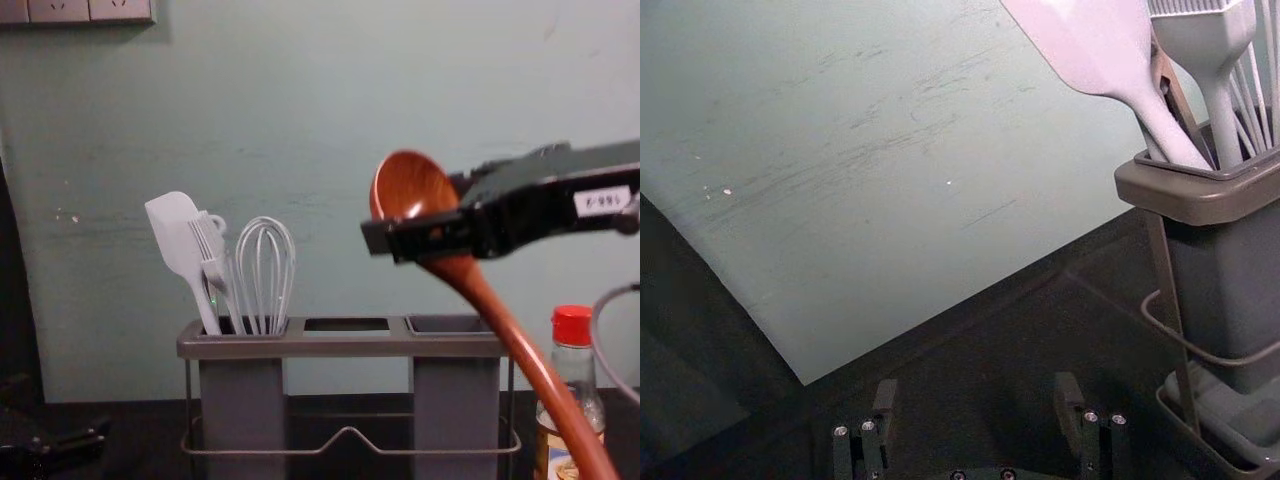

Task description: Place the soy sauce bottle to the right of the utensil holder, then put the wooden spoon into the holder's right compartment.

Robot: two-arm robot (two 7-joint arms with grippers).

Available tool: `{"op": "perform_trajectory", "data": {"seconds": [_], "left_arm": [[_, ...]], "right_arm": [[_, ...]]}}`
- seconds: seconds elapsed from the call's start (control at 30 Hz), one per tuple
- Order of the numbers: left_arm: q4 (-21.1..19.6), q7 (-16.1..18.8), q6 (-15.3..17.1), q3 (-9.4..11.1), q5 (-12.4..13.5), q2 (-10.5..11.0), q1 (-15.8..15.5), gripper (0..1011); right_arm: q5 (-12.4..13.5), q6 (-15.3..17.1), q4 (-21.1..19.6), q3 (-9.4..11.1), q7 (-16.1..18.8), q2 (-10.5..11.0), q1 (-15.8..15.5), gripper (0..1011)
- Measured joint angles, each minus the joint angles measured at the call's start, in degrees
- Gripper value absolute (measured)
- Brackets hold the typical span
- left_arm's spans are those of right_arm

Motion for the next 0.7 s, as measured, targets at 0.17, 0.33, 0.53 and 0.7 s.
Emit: {"op": "perform_trajectory", "data": {"seconds": [0.17, 0.33, 0.53, 0.7], "left_arm": [[0.00, 0.00, 0.00, 0.00, 0.00, 0.00, 0.00, 1012], [0.00, 0.00, 0.00, 0.00, 0.00, 0.00, 0.00, 1012], [0.00, 0.00, 0.00, 0.00, 0.00, 0.00, 0.00, 1011], [0.00, 0.00, 0.00, 0.00, 0.00, 0.00, 0.00, 1011]], "right_arm": [[0.53, -1.73, -1.44, 1.43, 0.07, 0.05, 0.05, 836], [0.49, -3.28, -3.02, 2.14, 0.03, 0.25, 0.97, 836], [0.76, -6.86, -1.00, 2.62, 0.10, -0.58, 3.39, 836], [1.36, -9.66, 4.06, 2.31, 0.39, -1.86, 6.70, 836]]}}
